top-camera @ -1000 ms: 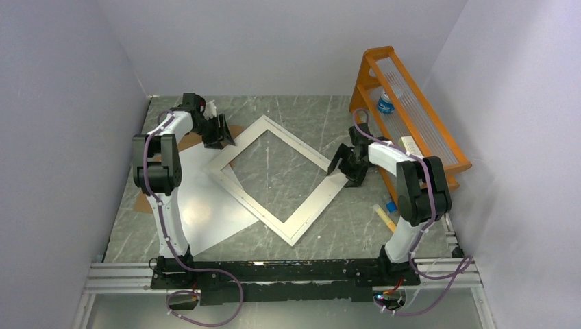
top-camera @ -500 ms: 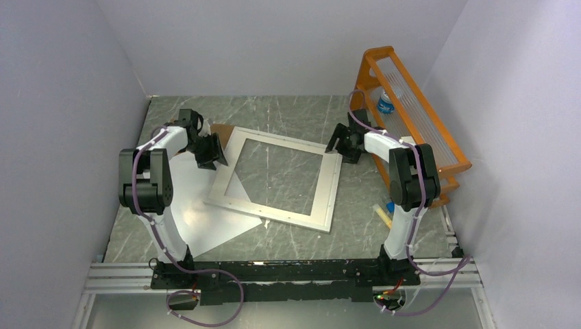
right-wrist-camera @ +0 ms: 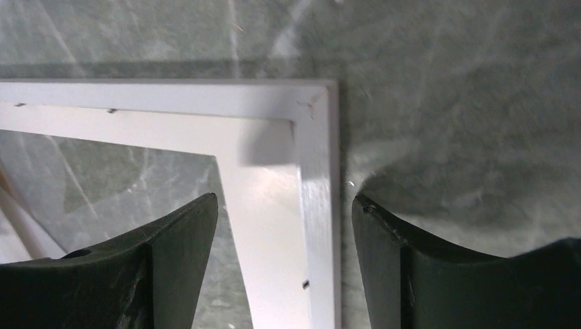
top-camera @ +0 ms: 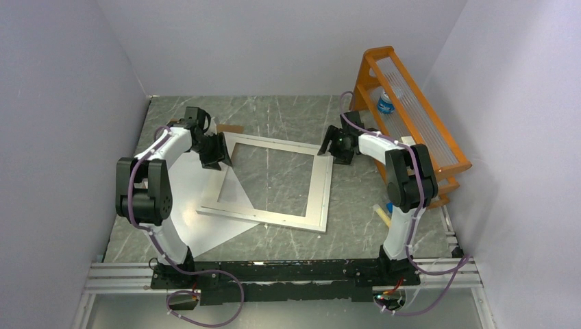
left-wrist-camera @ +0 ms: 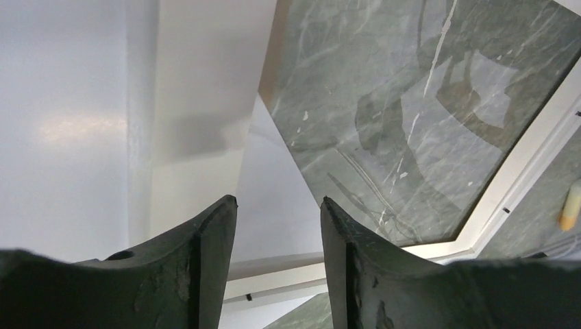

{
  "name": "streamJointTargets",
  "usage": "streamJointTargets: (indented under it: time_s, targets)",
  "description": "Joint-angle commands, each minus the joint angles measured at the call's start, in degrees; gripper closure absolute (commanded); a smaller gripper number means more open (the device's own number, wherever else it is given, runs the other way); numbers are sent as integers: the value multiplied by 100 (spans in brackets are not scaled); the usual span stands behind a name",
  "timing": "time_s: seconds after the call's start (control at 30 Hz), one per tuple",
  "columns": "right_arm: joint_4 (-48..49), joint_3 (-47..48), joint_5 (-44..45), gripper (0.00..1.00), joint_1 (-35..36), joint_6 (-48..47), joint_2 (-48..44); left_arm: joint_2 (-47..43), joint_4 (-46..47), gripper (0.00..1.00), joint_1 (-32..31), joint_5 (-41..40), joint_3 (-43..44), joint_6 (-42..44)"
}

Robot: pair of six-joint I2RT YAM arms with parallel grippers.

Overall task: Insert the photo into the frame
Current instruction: Adjust the photo frame at the center of the board, then adjust the photo frame item on the photo frame.

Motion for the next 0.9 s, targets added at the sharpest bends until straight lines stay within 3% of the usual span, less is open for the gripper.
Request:
streamJointTargets:
  time_s: [0.0,0.13,0.27,0.4,0.73,0.87]
  targets:
    - [-649,-87,541,24,28,-107,-467,-518,-84,43,17,-588,15,-86]
    - [-870,-178,883,21,32,-51,-810,-689,-75,32,128,-1026,-55,-254]
    - [-873,-424,712,18,29,-36,-1057,-600,-125,31,316,-1067,-81,-327]
    - [-870,-711,455,20,54,76,-1195,-562,-75,35,489,-1081,-173,-400]
    - [-791,-1202,251,28,218,267,-1370,-435,-49,58,750,-1628,-193,-360]
    - [-777,-1350,201,32,280,281,-1455,-282,84,58,748,-1466,-265,-349]
